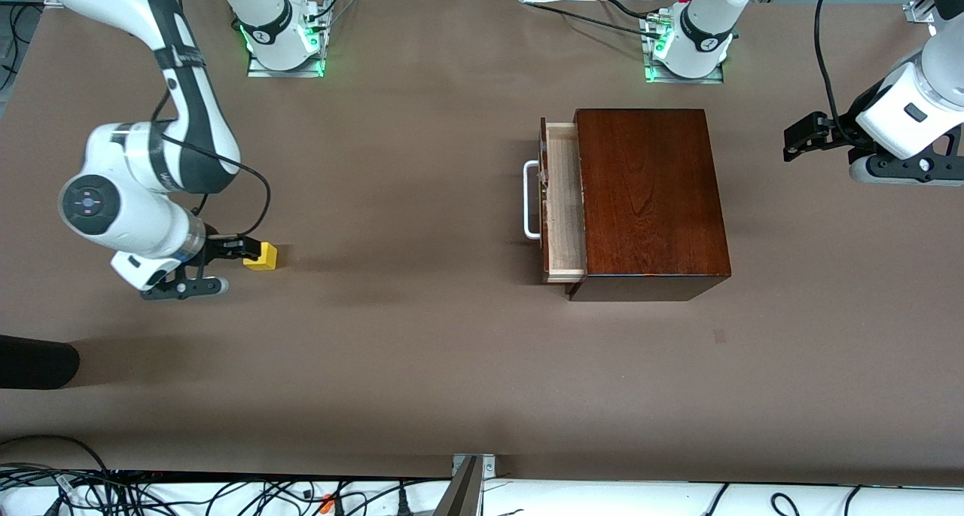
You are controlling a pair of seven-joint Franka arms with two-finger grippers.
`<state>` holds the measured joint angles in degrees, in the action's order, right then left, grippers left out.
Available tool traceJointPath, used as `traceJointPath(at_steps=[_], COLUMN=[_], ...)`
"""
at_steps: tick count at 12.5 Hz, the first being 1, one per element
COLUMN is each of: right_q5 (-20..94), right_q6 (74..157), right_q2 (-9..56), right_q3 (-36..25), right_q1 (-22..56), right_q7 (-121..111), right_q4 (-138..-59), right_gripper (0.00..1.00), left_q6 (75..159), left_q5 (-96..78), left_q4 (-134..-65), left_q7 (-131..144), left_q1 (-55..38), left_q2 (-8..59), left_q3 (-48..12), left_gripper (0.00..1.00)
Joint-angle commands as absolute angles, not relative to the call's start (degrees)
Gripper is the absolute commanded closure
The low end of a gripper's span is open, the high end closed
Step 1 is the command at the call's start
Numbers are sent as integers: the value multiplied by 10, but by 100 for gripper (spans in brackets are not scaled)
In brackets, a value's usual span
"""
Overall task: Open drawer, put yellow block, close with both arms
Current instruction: 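Lower the right gripper onto the yellow cube and grasp it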
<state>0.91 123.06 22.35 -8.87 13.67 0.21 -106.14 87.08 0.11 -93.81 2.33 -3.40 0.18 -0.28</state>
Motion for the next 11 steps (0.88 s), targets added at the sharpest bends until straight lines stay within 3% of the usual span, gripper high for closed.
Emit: traceJointPath(at_steps=[1,5,11], right_q5=[18,19,37], right_q6=[1280,1378,1405], right_q2=[203,207,231], right_q3=[-87,-89,-89], right_q1=[134,133,133], right_q7=[22,40,40], right_q4=[-1124,-1198,-1207], right_gripper=[0,0,2], left_q6=[867,864,863], left_q5=[-8,-6,-4], left_q4=[-936,-936,-935], left_q7=[25,24,25], left_q1=[-40,-40,-40], left_q2=[2,2,2], left_q3=[4,7,5], left_gripper=[0,0,0])
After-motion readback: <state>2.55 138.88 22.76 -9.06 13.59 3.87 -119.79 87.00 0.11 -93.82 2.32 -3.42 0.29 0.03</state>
